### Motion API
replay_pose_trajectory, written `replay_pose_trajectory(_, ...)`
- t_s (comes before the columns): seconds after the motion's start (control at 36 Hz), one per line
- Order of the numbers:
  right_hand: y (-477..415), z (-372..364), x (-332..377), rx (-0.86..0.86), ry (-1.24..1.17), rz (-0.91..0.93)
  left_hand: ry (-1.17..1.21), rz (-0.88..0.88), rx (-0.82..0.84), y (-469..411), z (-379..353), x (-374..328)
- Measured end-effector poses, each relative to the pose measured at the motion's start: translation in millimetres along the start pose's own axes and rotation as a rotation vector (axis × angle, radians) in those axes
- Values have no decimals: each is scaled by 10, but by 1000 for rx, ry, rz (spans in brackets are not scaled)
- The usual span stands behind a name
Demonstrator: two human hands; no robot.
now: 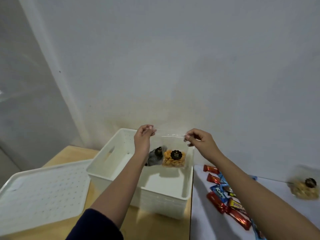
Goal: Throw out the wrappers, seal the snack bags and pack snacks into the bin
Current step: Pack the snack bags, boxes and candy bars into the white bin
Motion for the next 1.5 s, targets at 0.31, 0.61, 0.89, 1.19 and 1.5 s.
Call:
replay_pose_trajectory(0.31,121,-92,-702,117,404,-104,-16,327,98,-435,-118,658)
replay_pose_trajectory(0.61,-31,-118,-1007,70,541,-203,29,525,323,-815,-500,1073)
replay_pose_trajectory(0.89,-88,-277,-1268,120,664,-323,-49,571,353,-1092,-413,1293)
replay_pose_trajectory(1.19,-143,-286,-1310,131,697,-336,-429,278,207,-1078,-354,1073)
replay_pose_trajectory(1.5,45,161,-906,36,569,-275,-740,-31,127,-649,-596,475)
Point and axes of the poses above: each hand's wrist, its own y-axis away from the middle knuckle, its own z-axis out of the back of the hand, x = y × z, the point moved 2 cm from there along -y, towards the middle knuckle, and after that the axes turned 12 degrees about z, right-handed, at the moved point
